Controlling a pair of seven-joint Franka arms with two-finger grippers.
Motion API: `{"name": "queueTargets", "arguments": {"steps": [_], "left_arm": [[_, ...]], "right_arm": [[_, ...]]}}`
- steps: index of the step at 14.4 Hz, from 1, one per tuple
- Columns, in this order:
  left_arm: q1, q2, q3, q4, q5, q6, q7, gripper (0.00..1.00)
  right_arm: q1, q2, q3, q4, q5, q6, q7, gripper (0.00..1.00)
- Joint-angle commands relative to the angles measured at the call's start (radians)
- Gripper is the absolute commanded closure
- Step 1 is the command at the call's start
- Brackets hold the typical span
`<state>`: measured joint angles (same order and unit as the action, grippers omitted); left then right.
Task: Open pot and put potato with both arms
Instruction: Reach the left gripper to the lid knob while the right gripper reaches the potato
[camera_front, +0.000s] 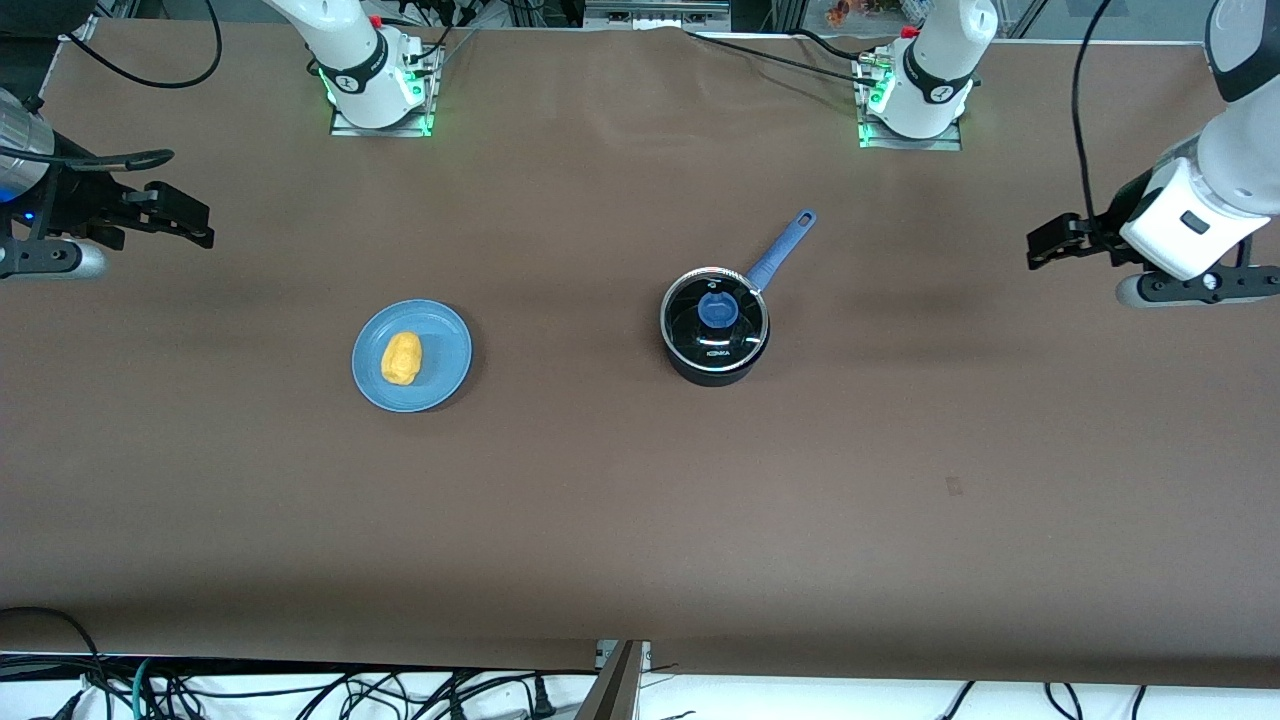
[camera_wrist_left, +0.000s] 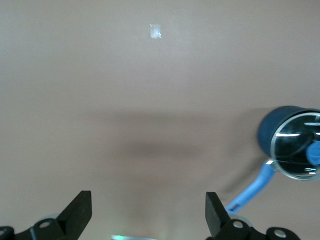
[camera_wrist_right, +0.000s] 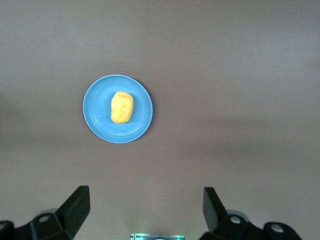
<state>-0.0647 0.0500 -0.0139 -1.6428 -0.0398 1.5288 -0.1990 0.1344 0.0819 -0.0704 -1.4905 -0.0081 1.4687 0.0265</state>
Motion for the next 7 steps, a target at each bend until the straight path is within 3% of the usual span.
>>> {"name": "queueTargets", "arguments": {"steps": [1, 7], "left_arm": [[-0.007, 0.033, -0.030, 0.018, -0.070, -0.030, -0.130, 0.00], [-0.007, 0.138, -0.219, 0.017, -0.126, 0.072, -0.445, 0.00]], "right_arm": [[-0.004, 0.001, 0.001, 0.010, 0.000, 0.002, -0.003, 0.00], [-0.004, 0.002, 0.001, 0.010, 0.000, 0.002, -0.003, 0.00]]}}
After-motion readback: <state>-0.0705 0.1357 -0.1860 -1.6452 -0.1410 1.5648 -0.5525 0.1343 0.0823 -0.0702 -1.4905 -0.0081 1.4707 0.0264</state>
